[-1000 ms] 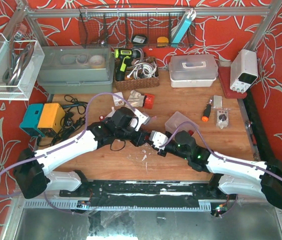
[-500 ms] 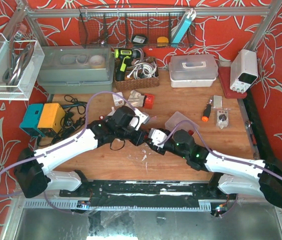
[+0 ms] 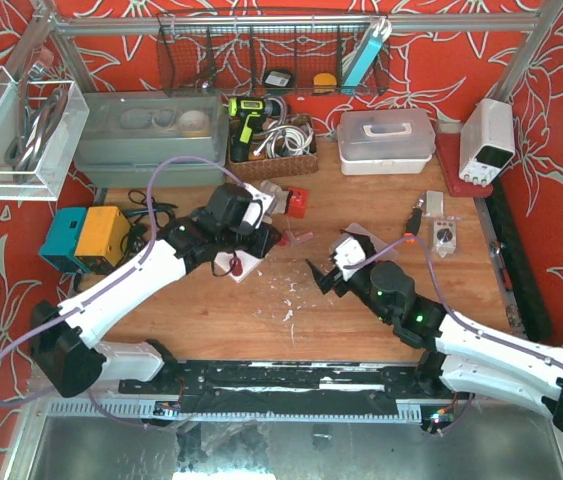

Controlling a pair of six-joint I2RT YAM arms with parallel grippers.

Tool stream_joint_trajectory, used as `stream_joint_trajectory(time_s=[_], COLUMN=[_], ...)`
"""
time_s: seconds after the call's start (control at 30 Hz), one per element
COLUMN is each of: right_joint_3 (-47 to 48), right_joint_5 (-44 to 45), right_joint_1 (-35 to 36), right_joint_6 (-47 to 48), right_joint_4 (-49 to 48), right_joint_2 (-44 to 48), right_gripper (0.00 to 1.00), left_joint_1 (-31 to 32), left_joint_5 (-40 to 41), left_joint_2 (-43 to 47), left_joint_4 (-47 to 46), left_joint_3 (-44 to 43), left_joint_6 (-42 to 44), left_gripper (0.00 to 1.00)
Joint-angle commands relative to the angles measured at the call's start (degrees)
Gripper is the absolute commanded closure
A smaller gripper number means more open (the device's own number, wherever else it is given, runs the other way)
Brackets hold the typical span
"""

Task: Install the large spring

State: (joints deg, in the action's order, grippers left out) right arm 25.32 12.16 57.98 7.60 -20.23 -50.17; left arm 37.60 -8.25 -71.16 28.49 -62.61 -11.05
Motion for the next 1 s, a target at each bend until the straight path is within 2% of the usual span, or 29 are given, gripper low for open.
stream_joint_trajectory(time_s=[0.0,0.13,0.3,0.57,0.77,0.97], right_joint_3=[1.9,2.8,-1.4,-2.8,-2.9,-3.2], right_joint_5=[13.6,17.6,20.2,24.0,23.3,23.3], right_joint_1=[-0.8,-1.0,-1.1,-1.7,-1.9,-2.2], right_joint_6=[-9.7,-10.9,-11.7,-11.1,-11.4,-11.2], right_joint_4=[7.5,10.4,6.0,6.1,6.0,5.8], right_joint_2=[3.5,4.6,7.3,9.1,8.9,9.0], right_gripper=[0.01,0.01,0.01,0.01,0.01,0.01], left_joint_1=[-3.6,-7.3,-11.9,-15.0,-16.3,-18.9], left_joint_5=[5.2,10.7,15.3,22.7,25.6,23.9], left_joint_2=[-3.7,-9.5,-15.7,-27.3,-34.0,-35.2], left_joint_4=[2.1,7.0,10.5,17.1,21.3,21.8], left_joint_3=[-4.5,-10.1,-15.8,-25.5,-31.6,-31.7], left_joint_6=[2.9,5.0,7.2,9.2,9.7,9.9], left_gripper=[1.0,1.0,1.0,1.0,1.0,1.0])
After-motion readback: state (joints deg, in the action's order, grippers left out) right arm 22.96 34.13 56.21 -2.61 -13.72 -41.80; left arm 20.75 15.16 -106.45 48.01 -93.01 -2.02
